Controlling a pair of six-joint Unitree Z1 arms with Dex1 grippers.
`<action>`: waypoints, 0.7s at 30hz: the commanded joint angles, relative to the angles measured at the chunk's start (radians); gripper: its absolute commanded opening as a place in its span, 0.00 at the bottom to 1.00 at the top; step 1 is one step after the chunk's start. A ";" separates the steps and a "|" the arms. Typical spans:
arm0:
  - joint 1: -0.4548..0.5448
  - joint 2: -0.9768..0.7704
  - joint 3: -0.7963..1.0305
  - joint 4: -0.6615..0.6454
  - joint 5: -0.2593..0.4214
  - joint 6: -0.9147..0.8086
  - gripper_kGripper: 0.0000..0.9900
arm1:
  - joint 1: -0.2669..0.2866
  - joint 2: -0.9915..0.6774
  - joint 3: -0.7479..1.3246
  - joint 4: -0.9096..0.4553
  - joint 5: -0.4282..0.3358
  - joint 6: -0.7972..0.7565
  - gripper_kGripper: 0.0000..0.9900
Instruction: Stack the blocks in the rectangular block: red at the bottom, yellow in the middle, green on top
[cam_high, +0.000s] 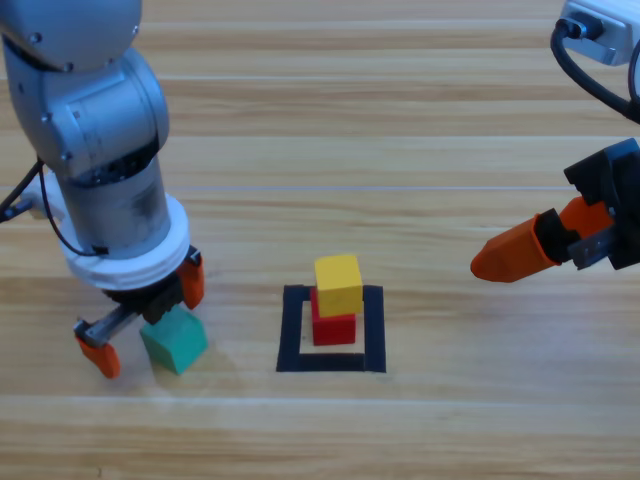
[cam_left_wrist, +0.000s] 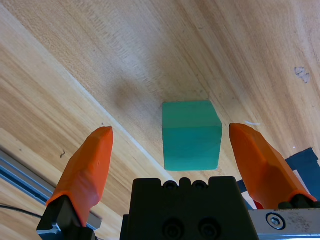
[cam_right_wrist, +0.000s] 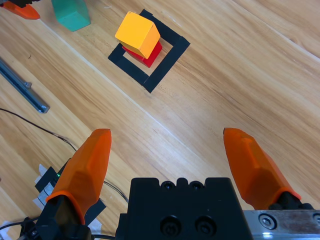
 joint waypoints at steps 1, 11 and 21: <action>0.019 0.065 0.012 -0.016 -0.018 -0.001 0.99 | -0.030 -0.027 0.035 -0.030 0.020 -0.011 0.99; 0.018 0.102 0.006 -0.039 -0.026 -0.002 0.94 | -0.031 -0.030 0.035 -0.030 0.018 -0.017 0.99; 0.016 0.140 -0.040 -0.040 -0.035 0.065 0.65 | -0.030 -0.030 0.035 -0.030 0.017 -0.018 0.99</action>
